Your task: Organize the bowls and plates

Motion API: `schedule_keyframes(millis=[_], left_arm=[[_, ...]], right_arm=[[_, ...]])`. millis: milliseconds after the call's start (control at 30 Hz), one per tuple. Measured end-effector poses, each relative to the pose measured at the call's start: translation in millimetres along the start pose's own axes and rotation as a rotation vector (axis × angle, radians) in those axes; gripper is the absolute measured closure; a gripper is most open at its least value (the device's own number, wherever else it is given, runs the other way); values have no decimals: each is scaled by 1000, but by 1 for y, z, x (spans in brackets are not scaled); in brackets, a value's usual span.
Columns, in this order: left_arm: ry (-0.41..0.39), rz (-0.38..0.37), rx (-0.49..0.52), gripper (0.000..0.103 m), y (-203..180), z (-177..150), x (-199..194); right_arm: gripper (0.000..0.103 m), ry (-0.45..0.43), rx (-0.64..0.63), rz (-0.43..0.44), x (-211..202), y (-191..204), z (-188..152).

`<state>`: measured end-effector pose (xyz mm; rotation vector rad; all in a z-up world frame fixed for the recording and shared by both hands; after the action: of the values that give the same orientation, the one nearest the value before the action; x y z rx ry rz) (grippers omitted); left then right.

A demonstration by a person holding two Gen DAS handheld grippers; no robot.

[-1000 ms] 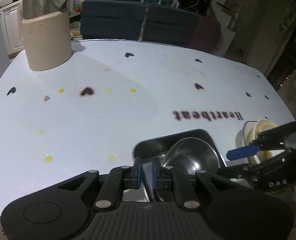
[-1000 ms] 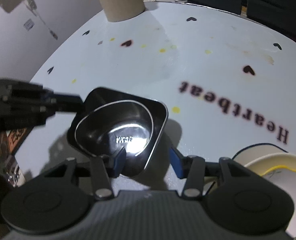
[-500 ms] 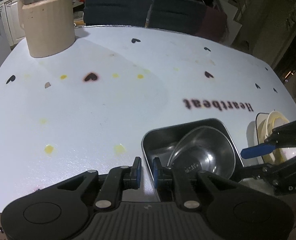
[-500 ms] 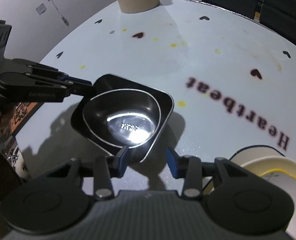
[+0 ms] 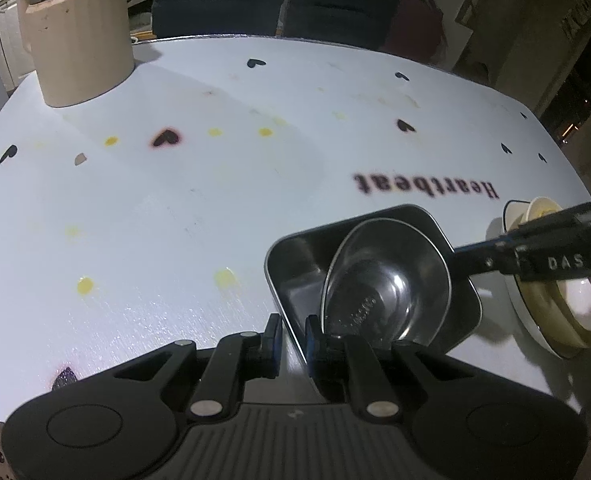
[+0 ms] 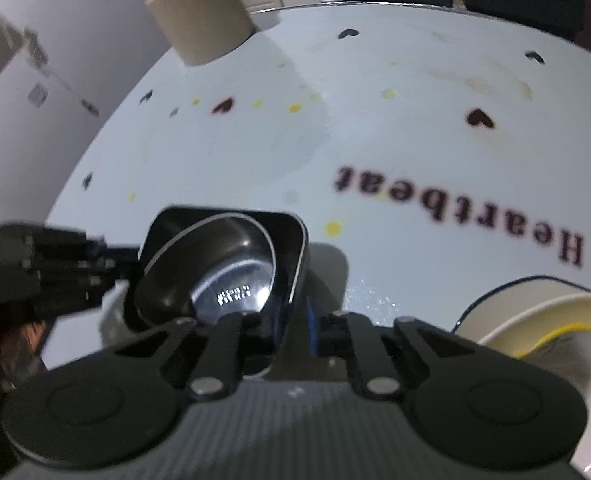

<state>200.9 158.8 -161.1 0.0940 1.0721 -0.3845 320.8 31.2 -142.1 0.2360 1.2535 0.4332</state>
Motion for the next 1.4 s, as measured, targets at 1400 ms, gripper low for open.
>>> schedule_keyframes(millis=[1400], left_arm=[[-50, -134, -157, 92, 23, -4, -19]], right_arm=[[97, 4, 280, 120, -10, -22, -23]])
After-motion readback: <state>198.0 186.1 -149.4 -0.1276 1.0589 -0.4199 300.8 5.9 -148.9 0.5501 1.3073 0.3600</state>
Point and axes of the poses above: each gripper's, at about its wrist camera, not at the fingertips, and x roughly the way its jaws point, y to its left, z to its top, the point moved 4 cm from there along x, roughly the way its jaws point, and after that the axes turned 9 degrees about x, right-handed, at the moved point
